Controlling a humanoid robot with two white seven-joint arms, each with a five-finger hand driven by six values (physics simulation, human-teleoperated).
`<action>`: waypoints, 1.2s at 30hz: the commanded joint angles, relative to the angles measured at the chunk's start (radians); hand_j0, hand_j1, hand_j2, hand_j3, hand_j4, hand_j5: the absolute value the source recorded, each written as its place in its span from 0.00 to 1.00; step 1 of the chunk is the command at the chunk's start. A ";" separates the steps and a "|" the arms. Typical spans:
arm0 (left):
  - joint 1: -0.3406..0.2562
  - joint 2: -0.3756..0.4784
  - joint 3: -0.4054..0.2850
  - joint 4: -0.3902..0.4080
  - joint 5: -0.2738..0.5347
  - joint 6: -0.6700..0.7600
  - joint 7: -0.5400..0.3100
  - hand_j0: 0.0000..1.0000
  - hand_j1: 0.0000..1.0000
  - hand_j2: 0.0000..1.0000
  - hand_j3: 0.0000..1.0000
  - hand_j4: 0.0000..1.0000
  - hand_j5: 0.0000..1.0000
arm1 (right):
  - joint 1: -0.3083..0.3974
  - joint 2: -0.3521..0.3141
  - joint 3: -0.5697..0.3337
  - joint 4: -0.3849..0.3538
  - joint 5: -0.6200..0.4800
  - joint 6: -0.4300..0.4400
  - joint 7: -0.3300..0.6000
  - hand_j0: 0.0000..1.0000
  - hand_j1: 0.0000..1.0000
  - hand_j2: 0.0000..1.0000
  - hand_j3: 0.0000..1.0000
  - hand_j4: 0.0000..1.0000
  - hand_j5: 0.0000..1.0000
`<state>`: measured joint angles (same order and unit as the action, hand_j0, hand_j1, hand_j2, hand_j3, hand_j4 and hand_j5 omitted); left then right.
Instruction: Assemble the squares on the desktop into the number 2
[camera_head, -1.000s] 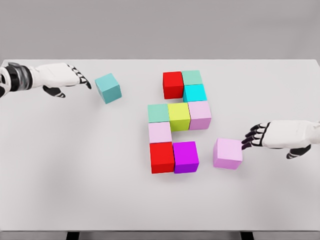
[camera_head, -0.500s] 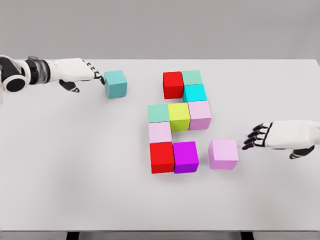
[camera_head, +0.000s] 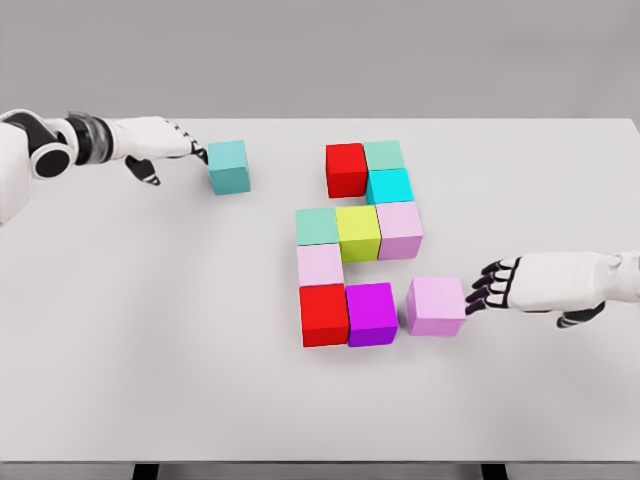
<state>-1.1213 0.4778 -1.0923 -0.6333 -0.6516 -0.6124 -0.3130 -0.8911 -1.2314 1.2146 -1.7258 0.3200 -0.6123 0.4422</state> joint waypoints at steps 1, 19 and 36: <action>0.000 -0.022 0.002 0.015 -0.002 0.002 0.000 0.85 0.85 0.85 0.85 0.85 0.85 | 0.001 0.007 -0.007 0.040 -0.004 0.001 0.000 1.00 1.00 1.00 1.00 1.00 1.00; 0.015 0.067 -0.006 -0.120 0.006 0.002 -0.005 0.85 0.85 0.85 0.85 0.85 0.85 | -0.003 0.098 -0.010 0.095 0.004 0.001 0.018 1.00 1.00 1.00 1.00 1.00 1.00; 0.034 0.061 -0.037 -0.243 0.001 0.002 -0.006 0.85 0.85 0.85 0.85 0.85 0.85 | 0.011 0.049 0.000 0.005 0.005 0.001 0.018 1.00 1.00 1.00 1.00 1.00 1.00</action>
<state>-1.0876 0.5377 -1.1284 -0.8726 -0.6532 -0.6122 -0.3192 -0.8805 -1.1806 1.2150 -1.7071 0.3309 -0.6126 0.4605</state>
